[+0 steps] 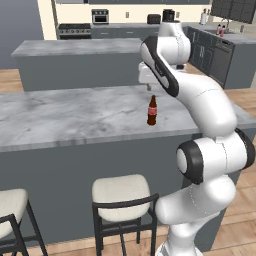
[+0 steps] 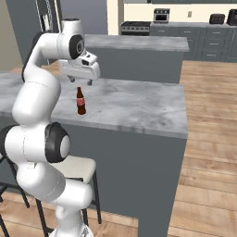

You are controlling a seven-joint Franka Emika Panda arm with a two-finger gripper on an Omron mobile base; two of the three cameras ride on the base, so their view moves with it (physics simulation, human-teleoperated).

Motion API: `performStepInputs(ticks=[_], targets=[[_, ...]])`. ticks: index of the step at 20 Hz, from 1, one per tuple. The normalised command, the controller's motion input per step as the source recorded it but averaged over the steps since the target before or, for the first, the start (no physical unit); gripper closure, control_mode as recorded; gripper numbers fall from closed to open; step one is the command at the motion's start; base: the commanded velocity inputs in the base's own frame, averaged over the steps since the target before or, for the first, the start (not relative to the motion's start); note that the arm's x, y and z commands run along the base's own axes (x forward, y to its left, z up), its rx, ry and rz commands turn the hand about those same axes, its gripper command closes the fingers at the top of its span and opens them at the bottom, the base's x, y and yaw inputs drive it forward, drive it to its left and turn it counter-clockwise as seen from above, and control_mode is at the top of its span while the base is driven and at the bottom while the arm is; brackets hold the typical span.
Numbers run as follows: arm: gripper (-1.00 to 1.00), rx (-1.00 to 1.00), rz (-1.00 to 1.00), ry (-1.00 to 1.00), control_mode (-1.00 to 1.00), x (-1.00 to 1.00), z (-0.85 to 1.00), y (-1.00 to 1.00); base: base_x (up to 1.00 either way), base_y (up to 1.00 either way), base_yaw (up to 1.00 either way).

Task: Place the large bottle from the dining counter next to the other large bottle outside the sink, and place the small bottle from the dining counter next to the other small bottle inside the sink.

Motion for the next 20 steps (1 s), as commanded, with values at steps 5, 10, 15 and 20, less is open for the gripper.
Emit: performStepInputs(ticks=[5,10,15,20], targets=[[-1.00,0.00,0.00,0.00,-1.00,0.08,-0.03,0.15,0.00,0.00,0.00],[-1.00,0.00,0.00,0.00,-1.00,0.02,0.00,0.12,0.00,0.00,0.00],[-1.00,0.00,0.00,0.01,-1.00,0.00,0.00,0.00,0.00,0.00,0.00],[-1.00,0.00,0.00,0.00,-1.00,0.00,-0.18,0.00,0.00,0.00,0.00]])
